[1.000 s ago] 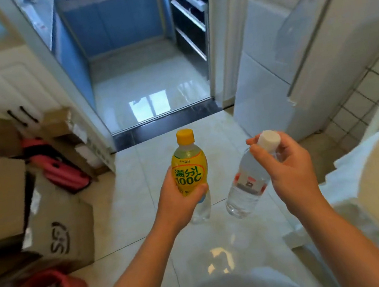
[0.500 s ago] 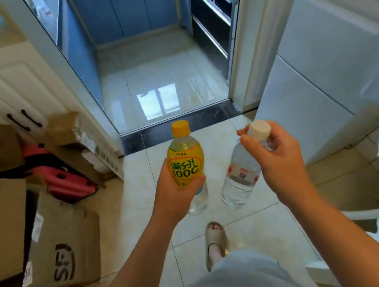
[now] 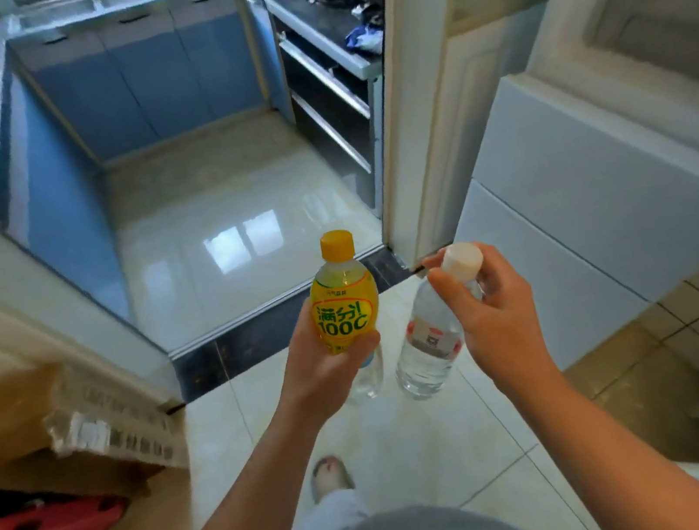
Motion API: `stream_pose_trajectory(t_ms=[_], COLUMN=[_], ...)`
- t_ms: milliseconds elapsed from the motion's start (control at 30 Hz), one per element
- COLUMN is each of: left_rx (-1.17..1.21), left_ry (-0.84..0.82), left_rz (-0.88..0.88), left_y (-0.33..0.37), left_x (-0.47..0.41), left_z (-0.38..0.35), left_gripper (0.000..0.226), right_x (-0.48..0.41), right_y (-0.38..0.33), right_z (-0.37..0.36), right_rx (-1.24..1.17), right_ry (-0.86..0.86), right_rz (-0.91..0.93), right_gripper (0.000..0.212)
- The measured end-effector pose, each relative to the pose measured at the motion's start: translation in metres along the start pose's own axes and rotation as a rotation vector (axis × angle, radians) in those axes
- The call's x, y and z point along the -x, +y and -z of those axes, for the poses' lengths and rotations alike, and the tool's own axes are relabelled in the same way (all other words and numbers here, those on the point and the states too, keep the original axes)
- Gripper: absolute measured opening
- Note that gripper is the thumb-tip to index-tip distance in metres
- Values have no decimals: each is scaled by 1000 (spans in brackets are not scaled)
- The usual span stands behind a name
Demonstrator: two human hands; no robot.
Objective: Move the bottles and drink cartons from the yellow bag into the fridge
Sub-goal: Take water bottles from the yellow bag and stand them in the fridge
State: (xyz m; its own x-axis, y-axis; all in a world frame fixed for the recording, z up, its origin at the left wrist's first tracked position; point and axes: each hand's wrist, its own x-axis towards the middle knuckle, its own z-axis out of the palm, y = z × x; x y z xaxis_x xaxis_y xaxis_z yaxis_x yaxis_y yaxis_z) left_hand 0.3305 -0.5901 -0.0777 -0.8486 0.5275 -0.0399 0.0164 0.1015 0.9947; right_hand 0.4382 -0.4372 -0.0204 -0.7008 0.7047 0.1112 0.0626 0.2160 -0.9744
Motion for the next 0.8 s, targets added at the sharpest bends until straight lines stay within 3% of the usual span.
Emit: stream_pose_trajectory(t_ms=[433, 667, 800], left_rx=[-13, 98, 105], left_ry=[-556, -819, -865], left_rz=[-68, -86, -157], left_y=[42, 82, 109], left_x=[-263, -341, -382], left_z=[-80, -173, -242], left_gripper=[45, 49, 52], right_x=[-175, -246, -295], right_y=[6, -9, -13], right_z=[6, 62, 112], right_rx=[18, 49, 47], right_ry=[564, 777, 865], right_rz=[-52, 30, 101], right_gripper=[9, 10, 13])
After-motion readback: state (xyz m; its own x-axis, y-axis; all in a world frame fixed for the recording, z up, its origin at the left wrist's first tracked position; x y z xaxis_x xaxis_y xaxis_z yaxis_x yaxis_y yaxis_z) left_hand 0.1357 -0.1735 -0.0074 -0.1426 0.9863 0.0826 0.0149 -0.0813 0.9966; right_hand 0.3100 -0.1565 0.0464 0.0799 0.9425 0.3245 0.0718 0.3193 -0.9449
